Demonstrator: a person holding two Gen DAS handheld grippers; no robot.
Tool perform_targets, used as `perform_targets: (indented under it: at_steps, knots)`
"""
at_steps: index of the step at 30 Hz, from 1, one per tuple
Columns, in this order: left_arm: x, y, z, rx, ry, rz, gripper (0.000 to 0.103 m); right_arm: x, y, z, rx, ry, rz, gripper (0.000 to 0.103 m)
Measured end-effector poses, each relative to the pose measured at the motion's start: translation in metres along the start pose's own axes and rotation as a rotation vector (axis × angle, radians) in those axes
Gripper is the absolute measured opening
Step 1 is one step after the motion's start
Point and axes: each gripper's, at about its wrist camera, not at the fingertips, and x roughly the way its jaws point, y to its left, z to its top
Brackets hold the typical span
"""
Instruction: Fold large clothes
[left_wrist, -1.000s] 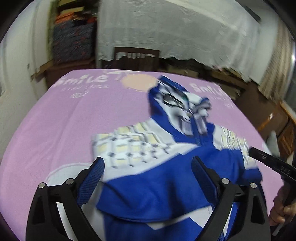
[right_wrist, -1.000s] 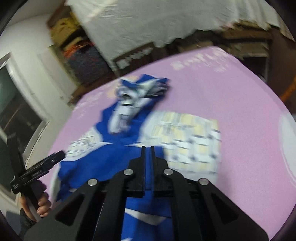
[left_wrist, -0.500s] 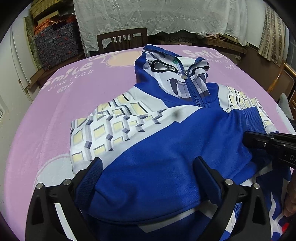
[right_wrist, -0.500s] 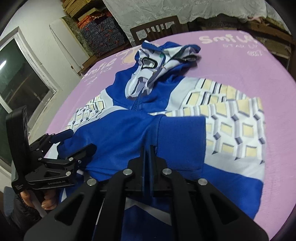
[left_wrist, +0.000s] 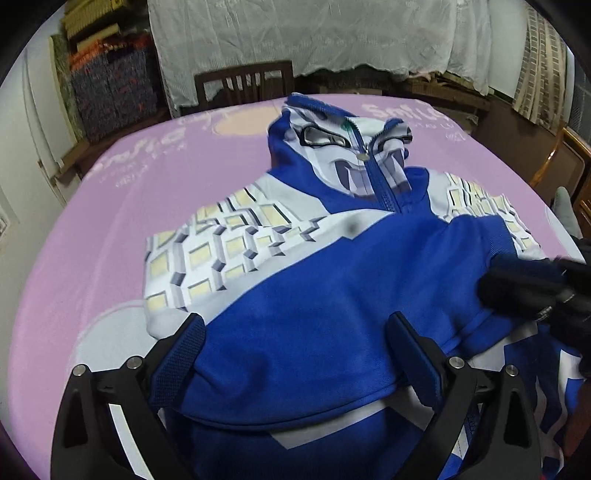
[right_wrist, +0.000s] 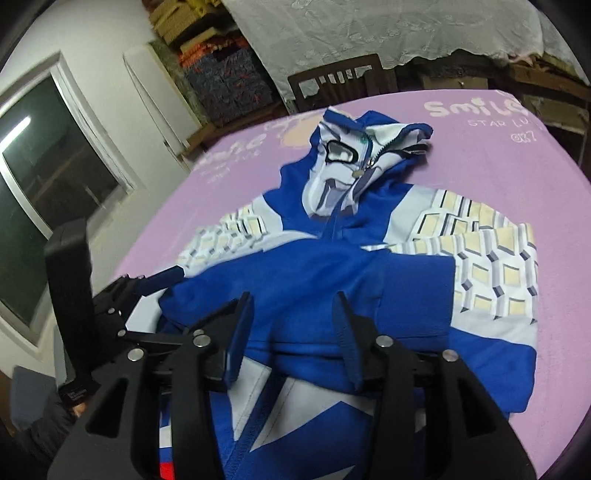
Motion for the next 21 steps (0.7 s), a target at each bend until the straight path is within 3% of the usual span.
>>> perform_targets:
  at_steps: [3,10,15,21]
  knots:
    - [0.001,-0.001,0.0,0.014,0.005,0.01,0.099,0.02,-0.008,-0.008,0.021,0.062,-0.048,0.045]
    - [-0.006,0.0,-0.001,0.006,-0.033,0.011,0.099,0.025,-0.02,-0.005,0.051,0.096,0.003,0.048]
    - [-0.016,-0.003,0.0,0.006,-0.071,-0.006,0.099,0.009,-0.031,0.014,0.099,0.066,0.046,0.053]
    - [-0.011,0.0,0.002,-0.008,-0.054,-0.023,0.099,-0.001,-0.057,0.048,0.139,0.021,0.0,0.061]
